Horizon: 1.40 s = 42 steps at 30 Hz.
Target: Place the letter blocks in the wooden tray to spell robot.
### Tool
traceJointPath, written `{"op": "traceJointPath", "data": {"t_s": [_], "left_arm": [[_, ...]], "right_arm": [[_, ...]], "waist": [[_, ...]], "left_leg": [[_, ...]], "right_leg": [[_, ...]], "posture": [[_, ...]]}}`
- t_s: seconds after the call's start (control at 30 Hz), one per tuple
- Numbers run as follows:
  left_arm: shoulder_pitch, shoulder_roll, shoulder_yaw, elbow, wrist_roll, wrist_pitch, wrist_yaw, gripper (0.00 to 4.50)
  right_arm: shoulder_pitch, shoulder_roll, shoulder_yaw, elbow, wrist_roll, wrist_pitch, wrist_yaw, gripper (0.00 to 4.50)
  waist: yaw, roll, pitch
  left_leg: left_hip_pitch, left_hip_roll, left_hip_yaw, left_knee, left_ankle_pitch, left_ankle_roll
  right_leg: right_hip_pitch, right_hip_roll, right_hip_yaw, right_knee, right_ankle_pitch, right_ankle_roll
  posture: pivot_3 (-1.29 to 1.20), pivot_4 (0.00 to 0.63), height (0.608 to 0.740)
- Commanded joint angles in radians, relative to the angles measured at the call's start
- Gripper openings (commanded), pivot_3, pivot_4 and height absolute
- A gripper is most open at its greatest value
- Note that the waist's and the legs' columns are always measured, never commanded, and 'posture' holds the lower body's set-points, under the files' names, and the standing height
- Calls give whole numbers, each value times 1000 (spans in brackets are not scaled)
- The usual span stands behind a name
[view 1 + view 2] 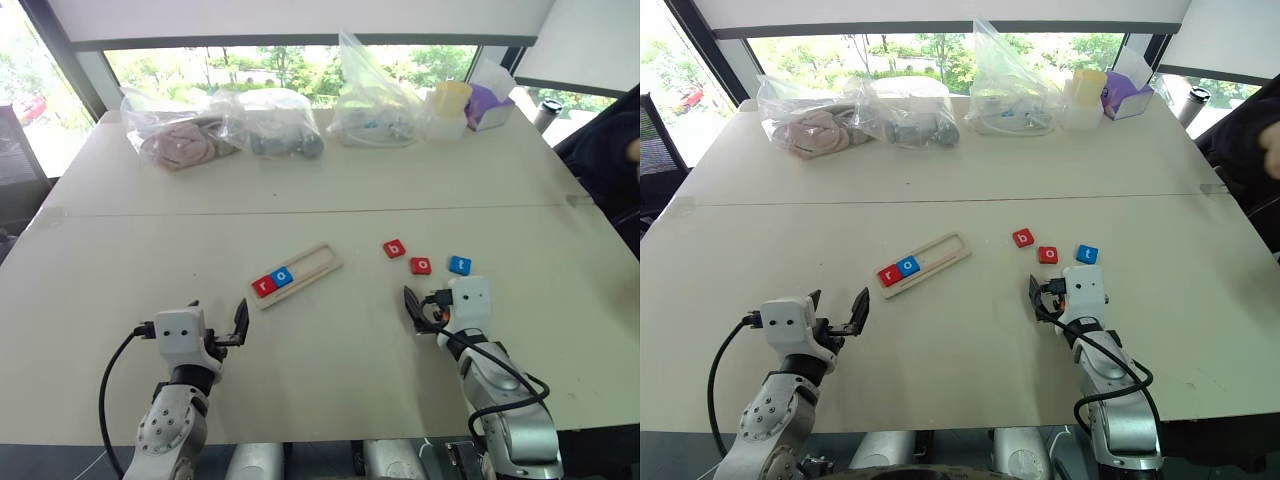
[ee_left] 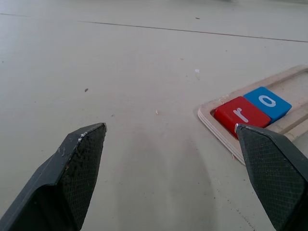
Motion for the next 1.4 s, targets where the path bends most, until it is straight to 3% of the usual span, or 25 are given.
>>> {"op": "traceJointPath", "data": {"t_s": [0.03,1.07,1.27,1.4], "left_arm": [[4,6,2,-14,4,-20,-11,4500],[-2,18,15,-7,1,-35,-32,4500],[-58,135,105,44,-68,-21,-156,4500],[-135,313,165,98,-156,17,-343,4500]], "right_arm": [[-9,-6,-11,-9,3,-15,4,4449],[-4,-39,-23,-9,-9,-43,25,4449],[3,-145,-19,-65,-2,-67,115,4449],[-35,-279,-41,-147,86,46,260,4449]], "waist": [[0,0,0],[0,0,0],[1,0,0],[3,0,0]], "left_leg": [[0,0,0,0,0,0],[0,0,0,0,0,0],[0,0,1,0,0,0],[1,1,1,0,0,0]], "right_leg": [[0,0,0,0,0,0],[0,0,0,0,0,0],[0,1,-1,0,0,0],[0,2,-1,1,0,-1]], "posture": [[0,150,740],[0,150,740],[0,150,740],[0,150,740]]}}
